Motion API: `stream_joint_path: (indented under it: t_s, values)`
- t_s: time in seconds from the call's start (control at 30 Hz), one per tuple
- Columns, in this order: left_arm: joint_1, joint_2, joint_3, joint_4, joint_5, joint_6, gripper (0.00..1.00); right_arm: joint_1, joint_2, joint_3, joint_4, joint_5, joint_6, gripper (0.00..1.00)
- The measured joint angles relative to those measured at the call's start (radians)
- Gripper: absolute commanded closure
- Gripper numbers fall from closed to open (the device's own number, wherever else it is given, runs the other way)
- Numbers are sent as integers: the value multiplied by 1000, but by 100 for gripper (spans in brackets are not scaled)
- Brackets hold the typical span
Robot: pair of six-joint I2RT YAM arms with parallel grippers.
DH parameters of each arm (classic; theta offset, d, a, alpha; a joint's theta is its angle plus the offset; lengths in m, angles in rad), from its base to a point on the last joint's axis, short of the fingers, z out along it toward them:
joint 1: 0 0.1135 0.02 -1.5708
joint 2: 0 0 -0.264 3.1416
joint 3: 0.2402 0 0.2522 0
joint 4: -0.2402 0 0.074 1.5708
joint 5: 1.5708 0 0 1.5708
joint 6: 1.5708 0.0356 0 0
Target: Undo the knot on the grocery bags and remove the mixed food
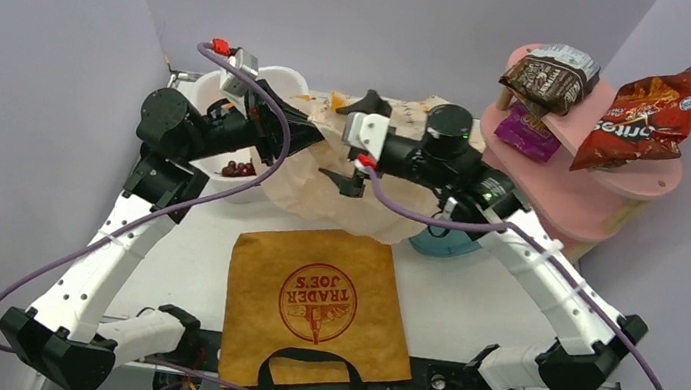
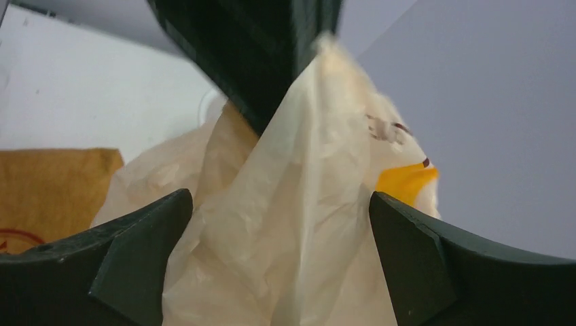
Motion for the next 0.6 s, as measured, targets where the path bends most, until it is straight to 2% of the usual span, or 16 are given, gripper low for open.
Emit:
stream_joint_path:
  t_s: [0.1, 0.17, 0.2, 0.23, 0.27, 0.33, 0.4, 0.43, 0.5, 0.57, 0.6]
  values:
    - [-8, 11, 39, 30, 48, -64, 100, 13, 66, -63, -8, -9, -14, 6]
    - [-12, 30, 79, 49, 76, -107, 100, 22, 77, -108, -13, -13, -18, 24]
    - [-13, 34, 84, 52, 79, -114, 100, 26, 77, -116, -14, -14, -18, 47]
    - [-13, 42, 98, 54, 85, -128, 100, 30, 77, -117, -13, -11, -5, 58]
    - [-13, 50, 113, 58, 88, -142, 100, 32, 77, -117, -3, -8, 9, 78]
    - [-13, 62, 143, 62, 90, -158, 100, 29, 76, -117, 18, 5, 40, 99]
    - [-12, 61, 159, 59, 89, -160, 83, 20, 74, -119, 51, 16, 106, 100]
    - [-6, 59, 164, 58, 85, -150, 68, 14, 69, -124, 69, 19, 132, 100]
    - [40, 46, 169, 46, 72, -129, 56, -13, 48, -149, 103, 22, 200, 100]
    - [143, 26, 169, 31, 54, -115, 54, -55, 28, -170, 120, 18, 254, 100]
    - [229, 12, 170, 17, 50, -101, 54, -87, 14, -183, 133, 15, 283, 100]
